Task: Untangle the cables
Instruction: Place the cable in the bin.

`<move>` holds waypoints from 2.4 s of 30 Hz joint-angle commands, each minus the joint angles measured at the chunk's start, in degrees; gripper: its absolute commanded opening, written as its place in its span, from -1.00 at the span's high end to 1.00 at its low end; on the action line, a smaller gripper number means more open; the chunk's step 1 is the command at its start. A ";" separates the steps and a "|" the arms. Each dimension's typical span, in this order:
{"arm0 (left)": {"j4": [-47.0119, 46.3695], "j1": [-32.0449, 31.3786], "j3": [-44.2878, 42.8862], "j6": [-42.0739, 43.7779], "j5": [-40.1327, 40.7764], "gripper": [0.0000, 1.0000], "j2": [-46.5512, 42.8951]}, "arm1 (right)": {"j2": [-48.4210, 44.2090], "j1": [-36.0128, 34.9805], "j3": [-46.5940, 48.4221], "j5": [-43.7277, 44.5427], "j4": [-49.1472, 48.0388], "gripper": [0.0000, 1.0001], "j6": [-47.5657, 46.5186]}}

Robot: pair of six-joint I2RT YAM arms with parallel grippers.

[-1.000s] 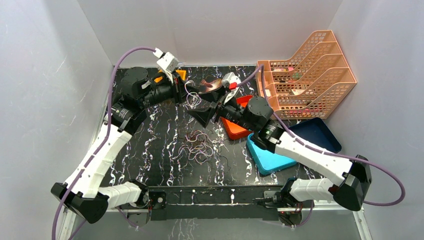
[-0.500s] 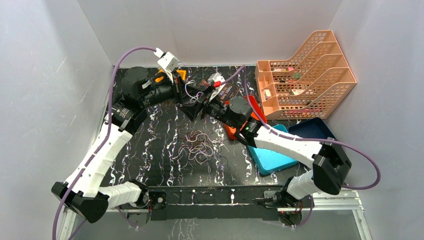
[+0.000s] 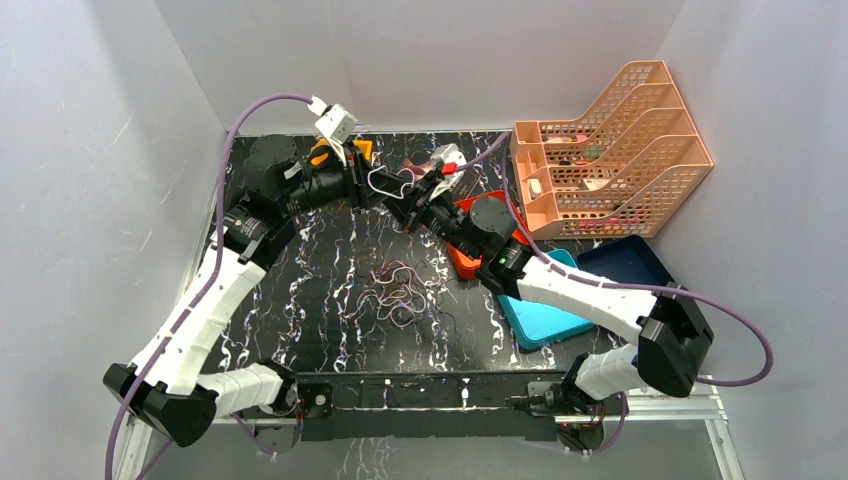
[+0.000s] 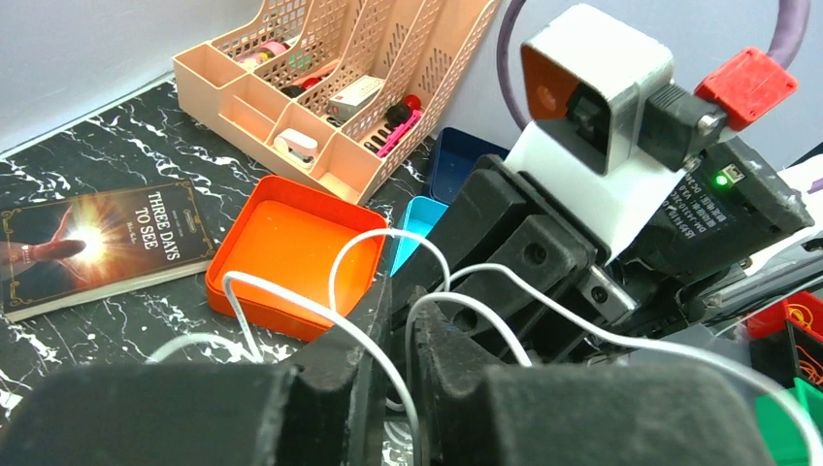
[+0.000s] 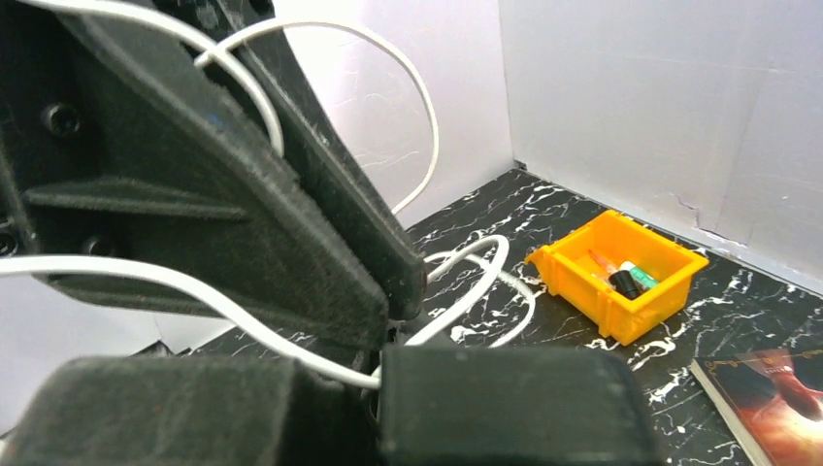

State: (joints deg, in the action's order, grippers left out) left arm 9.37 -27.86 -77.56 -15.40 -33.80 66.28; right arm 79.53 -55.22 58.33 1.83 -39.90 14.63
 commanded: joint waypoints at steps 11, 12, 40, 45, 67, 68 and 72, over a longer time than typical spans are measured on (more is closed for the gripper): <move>-0.15 0.17 1.41 -0.36 -1.13 0.32 -2.59 | -7.74 0.13 -0.49 15.74 6.89 1.00 -5.84; -0.02 0.18 1.44 -0.27 -1.11 0.29 -2.66 | -8.23 0.18 -0.45 17.39 7.54 1.00 -6.22; 4.21 0.17 2.24 3.15 2.00 -0.07 -3.80 | -16.33 3.51 11.54 38.53 43.92 1.00 -5.37; 5.58 0.17 2.65 3.44 2.55 -0.08 -3.48 | -10.99 6.58 19.05 33.13 61.74 1.00 1.68; 12.66 0.18 5.06 3.79 9.07 -0.13 -1.38 | -7.04 29.15 11.36 -4.20 65.96 1.00 8.81; 12.76 0.19 5.05 3.80 9.29 -0.14 -1.49 | -7.87 29.80 11.12 -3.07 65.70 1.00 8.70; 12.83 0.17 5.52 3.79 10.42 -0.16 -1.56 | -11.50 31.34 11.45 7.32 68.23 1.00 9.99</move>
State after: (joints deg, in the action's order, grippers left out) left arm 21.47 -27.88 -72.47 -11.57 -24.36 65.47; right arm 74.24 -24.51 68.53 4.03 29.47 22.22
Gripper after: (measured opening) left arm 0.577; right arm 0.020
